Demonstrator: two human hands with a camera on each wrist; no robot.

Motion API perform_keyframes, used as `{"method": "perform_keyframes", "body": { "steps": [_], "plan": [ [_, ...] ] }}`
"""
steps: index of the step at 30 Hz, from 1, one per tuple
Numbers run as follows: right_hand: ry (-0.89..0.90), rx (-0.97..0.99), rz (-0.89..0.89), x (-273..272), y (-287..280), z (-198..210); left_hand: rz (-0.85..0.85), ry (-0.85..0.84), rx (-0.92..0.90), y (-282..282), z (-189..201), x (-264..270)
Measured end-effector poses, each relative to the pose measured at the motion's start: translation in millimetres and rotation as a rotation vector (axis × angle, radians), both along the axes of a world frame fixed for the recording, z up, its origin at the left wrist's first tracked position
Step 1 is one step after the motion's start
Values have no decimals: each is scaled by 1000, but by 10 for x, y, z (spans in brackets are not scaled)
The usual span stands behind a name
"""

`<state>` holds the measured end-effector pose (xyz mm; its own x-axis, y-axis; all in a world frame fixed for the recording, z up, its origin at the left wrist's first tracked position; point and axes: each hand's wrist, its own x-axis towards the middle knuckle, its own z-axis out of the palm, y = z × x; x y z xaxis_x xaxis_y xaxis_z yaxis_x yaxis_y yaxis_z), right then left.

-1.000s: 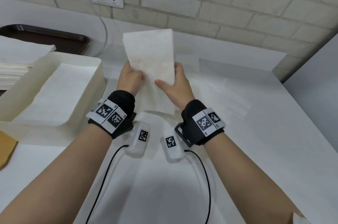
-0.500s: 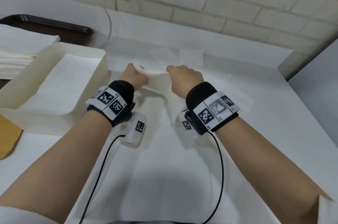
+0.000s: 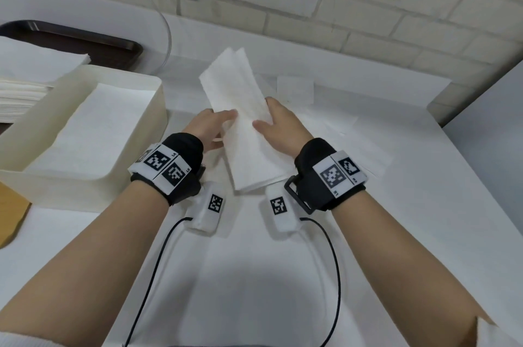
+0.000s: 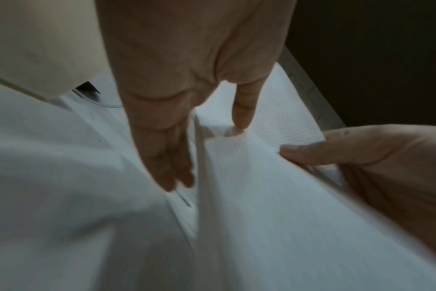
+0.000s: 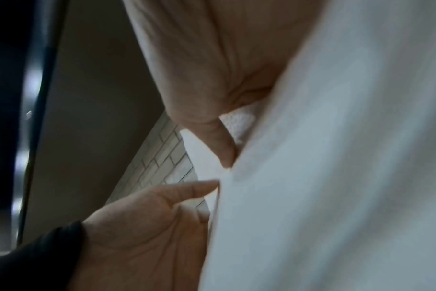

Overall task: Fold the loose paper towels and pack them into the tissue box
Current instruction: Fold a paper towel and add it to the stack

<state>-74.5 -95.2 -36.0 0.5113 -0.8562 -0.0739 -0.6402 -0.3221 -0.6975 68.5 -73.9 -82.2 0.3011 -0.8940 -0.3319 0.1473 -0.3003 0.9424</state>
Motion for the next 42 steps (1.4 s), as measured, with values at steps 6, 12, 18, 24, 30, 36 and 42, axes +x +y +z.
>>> {"method": "perform_keyframes", "body": {
  "steps": [6, 12, 18, 24, 30, 36, 42],
  "plan": [
    [-384, 97, -141, 115, 90, -105, 152, -371, -377, 39, 179, -141],
    [-684, 94, -160, 311, 142, -212, 162, -423, -554, 80, 208, -300],
    [-627, 148, -192, 295, 89, -372, 115, -368, -328, 74, 42, -291],
    [-715, -242, -218, 218, 53, -166, 141, -366, -354, 65, 21, -265],
    [-417, -573, -117, 104, -54, 106, 177, -374, -335, 78, 29, -257],
    [-400, -572, -53, 125, -18, 71, 187, -304, -333, 116, 52, -257],
    [-704, -138, -164, 137, 37, -57, 211, -212, -253, 126, 94, -232]
  ]
}}
